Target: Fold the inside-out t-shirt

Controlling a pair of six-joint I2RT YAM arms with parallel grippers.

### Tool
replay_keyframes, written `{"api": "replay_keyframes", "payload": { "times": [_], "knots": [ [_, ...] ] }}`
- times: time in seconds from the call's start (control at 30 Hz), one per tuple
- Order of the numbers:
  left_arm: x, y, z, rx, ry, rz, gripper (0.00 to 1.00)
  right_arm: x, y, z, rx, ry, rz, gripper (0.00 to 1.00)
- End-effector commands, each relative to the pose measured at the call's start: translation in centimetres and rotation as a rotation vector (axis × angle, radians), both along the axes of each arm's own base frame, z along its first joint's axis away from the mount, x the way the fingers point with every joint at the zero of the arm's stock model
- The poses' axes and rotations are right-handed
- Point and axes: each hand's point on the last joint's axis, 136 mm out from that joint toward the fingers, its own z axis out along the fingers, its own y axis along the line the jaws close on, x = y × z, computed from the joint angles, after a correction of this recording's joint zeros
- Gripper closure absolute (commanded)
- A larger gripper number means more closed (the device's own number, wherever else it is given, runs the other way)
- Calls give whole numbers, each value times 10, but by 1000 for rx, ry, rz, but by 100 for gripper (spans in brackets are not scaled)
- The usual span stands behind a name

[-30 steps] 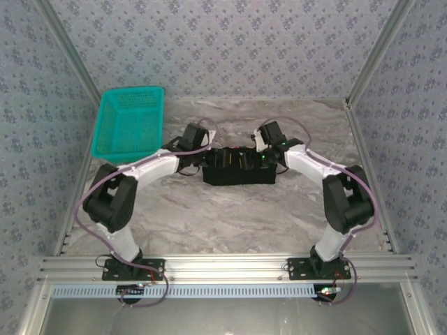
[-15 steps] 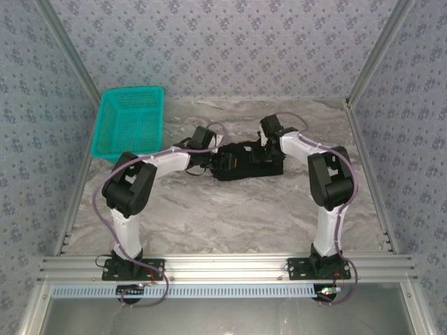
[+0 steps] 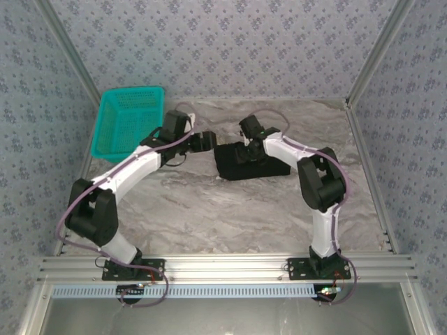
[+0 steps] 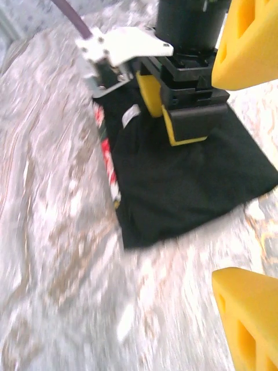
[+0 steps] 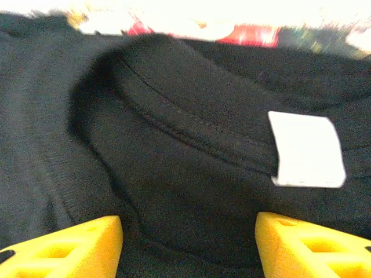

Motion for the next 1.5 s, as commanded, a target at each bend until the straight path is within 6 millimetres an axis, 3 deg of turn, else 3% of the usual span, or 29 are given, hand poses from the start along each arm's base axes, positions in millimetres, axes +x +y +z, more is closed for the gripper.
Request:
{"api": "replay_keyframes", "payload": {
  "times": [0.0, 0.17, 0.23, 0.33, 0.5, 0.6, 0.73, 0.9, 0.97, 1.07, 1.23, 1.3, 1.33, 1.47],
  "knots": [
    [-20, 24, -20, 85, 76, 50, 20, -1, -35, -21, -108, 65, -80, 35],
    [-33, 40, -17, 110, 67, 74, 20, 9, -91, -27, -193, 97, -84, 33],
    [-37, 46, -17, 120, 66, 85, 20, 27, -106, -19, -56, 110, -87, 33],
    [-43, 52, -14, 124, 64, 91, 20, 46, -145, -5, -181, 60, -82, 33],
    [-49, 56, -7, 121, 46, 95, 20, 78, -204, -8, -253, 73, -102, 33],
    [-51, 60, -3, 128, 38, 101, 20, 97, -229, -16, -253, 80, -100, 33],
    [-51, 63, -2, 137, 34, 103, 20, 126, -241, -7, -248, 25, -58, 33],
    [-45, 65, -2, 142, 35, 111, 18, 144, -226, 27, -205, -59, -11, 31],
    [-41, 70, 1, 150, 20, 126, 17, 140, -211, 49, -200, -99, -2, 31],
    [-37, 85, 5, 192, -33, 171, 13, 119, -181, 93, -207, -191, -21, 28],
    [-35, 135, 17, 305, -204, 358, 2, 47, -156, 150, -239, -404, -126, 18],
    [-39, 162, 17, 377, -273, 457, 2, 18, -155, 155, -199, -462, -171, 3],
    [-42, 179, 16, 411, -304, 523, 2, 3, -159, 157, -198, -488, -196, 0],
    [-51, 227, 4, 526, -417, 681, 2, -39, -197, 141, -275, -567, -354, 0]
  ]
}}
